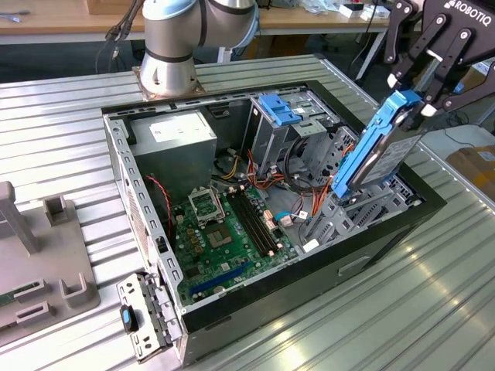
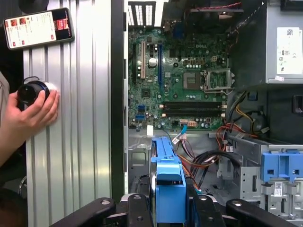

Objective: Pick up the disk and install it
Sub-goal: 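Pick up the disk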

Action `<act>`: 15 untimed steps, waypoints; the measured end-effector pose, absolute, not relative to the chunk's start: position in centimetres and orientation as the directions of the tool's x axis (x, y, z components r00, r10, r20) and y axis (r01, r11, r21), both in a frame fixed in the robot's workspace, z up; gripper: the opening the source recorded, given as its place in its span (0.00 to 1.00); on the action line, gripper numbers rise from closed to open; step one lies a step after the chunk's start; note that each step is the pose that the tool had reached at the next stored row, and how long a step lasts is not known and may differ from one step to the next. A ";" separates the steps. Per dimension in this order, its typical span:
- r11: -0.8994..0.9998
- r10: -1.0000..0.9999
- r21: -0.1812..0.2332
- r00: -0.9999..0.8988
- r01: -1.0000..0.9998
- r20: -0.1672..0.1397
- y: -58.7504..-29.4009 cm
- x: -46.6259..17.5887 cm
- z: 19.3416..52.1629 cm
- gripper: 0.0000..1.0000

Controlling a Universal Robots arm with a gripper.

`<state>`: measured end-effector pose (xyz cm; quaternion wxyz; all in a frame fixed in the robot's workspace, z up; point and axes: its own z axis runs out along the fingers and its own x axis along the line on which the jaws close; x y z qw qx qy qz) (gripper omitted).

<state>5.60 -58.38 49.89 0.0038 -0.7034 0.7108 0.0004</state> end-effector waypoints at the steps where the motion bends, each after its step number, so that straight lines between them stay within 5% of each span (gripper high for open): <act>1: 0.011 -1.000 -0.005 -0.011 -1.000 -0.006 -58.4 6.0 49.9 0.37; 15: -0.010 -1.000 -0.005 0.010 -1.000 -0.006 -58.4 7.4 48.3 0.37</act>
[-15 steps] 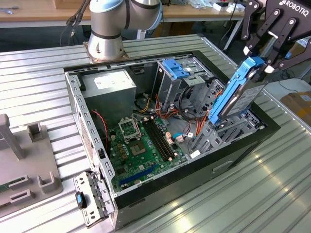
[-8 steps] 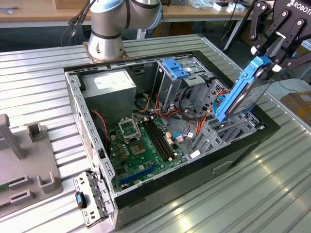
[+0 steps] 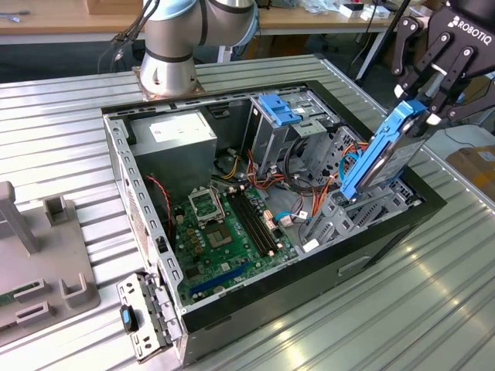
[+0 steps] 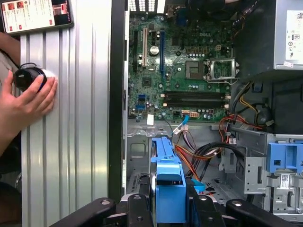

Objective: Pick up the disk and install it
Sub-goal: 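Pick up the disk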

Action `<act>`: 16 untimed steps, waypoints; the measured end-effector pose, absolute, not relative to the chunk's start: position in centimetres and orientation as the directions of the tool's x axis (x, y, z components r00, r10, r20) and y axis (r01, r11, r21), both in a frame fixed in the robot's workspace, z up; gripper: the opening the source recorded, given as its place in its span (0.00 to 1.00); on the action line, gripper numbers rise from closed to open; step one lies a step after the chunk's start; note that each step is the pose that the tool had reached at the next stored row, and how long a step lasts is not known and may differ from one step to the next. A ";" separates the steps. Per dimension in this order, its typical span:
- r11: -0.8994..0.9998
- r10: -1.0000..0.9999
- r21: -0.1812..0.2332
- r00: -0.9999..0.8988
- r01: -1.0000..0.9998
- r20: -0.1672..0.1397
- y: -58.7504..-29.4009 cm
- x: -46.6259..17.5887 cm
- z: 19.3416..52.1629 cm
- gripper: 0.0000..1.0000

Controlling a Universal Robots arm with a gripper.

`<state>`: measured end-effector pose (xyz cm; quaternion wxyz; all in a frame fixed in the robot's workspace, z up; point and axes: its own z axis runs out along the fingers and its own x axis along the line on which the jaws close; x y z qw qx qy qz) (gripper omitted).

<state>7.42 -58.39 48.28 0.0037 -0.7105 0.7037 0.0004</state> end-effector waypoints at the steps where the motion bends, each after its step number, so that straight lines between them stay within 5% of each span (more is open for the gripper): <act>1: -0.010 -1.000 -0.005 0.010 -1.000 -0.006 -58.3 7.4 48.2 0.37; 16: 0.004 -1.000 -0.005 -0.004 -1.000 -0.009 -57.9 7.6 46.7 0.37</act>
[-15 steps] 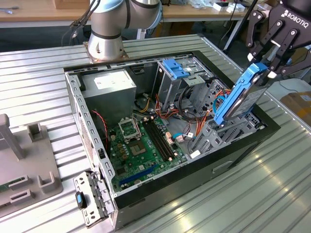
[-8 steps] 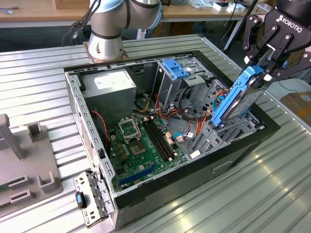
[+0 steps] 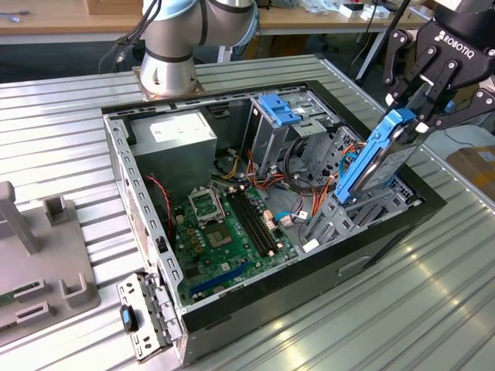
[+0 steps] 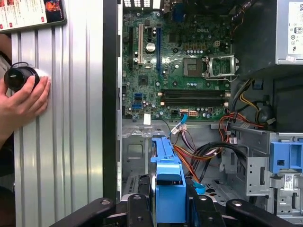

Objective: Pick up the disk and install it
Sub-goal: 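Pick up the disk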

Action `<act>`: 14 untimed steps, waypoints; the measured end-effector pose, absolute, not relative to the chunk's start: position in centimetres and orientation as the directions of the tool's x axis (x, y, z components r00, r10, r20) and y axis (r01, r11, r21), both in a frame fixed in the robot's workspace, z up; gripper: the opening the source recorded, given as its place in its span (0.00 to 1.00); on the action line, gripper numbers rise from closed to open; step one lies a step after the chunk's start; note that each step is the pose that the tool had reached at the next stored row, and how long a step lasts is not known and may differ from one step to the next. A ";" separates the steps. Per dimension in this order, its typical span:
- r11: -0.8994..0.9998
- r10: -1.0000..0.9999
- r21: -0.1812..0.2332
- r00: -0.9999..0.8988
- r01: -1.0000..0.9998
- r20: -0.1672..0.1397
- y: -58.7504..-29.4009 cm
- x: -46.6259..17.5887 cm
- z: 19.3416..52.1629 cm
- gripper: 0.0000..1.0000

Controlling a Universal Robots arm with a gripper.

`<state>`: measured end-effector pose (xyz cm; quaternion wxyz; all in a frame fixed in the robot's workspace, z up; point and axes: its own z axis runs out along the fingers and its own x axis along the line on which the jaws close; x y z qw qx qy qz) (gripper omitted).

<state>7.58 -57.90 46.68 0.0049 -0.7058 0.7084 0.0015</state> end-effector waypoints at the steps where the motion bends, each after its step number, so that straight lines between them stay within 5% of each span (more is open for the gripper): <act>1: 0.004 -1.000 -0.005 -0.004 -1.000 -0.009 -57.8 7.6 46.6 0.37; 14: 0.009 -1.000 -0.005 -0.009 -1.000 -0.009 -57.7 7.6 45.4 0.37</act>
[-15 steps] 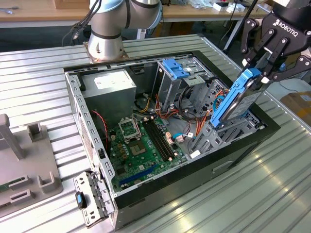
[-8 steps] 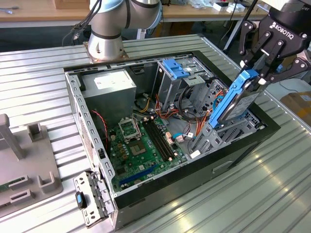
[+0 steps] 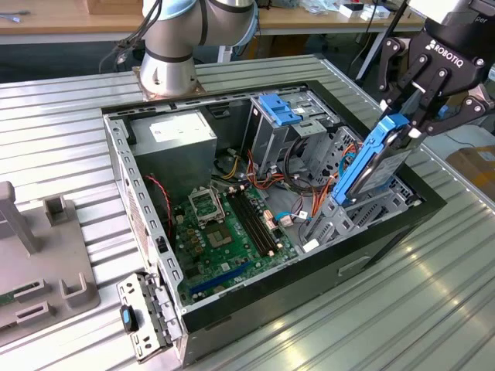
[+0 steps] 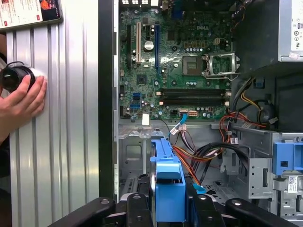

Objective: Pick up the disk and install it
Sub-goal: 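Pick up the disk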

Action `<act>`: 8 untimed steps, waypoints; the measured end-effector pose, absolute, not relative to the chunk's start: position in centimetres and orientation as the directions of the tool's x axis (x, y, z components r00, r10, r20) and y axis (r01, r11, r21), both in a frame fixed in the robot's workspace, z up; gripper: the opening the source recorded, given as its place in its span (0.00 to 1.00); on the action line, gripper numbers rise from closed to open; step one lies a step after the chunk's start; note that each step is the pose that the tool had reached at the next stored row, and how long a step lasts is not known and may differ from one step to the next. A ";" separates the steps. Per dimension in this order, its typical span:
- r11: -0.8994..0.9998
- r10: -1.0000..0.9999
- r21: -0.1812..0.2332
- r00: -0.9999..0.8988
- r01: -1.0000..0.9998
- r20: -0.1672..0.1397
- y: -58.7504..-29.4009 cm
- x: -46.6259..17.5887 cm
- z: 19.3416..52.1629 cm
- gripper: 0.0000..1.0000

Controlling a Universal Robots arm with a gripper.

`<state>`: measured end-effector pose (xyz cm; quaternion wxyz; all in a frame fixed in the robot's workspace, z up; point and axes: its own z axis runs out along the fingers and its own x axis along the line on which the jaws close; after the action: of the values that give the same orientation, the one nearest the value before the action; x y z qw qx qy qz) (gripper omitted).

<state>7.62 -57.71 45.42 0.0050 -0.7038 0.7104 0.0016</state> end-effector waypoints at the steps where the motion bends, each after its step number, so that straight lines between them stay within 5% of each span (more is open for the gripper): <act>1: 0.009 -1.000 -0.005 -0.009 -1.000 -0.009 -57.7 7.6 45.4 0.37; 8: 0.009 -1.000 -0.005 -0.009 -1.000 -0.009 -57.7 7.6 46.0 0.37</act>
<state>7.63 -57.71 45.97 0.0050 -0.7038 0.7104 0.0016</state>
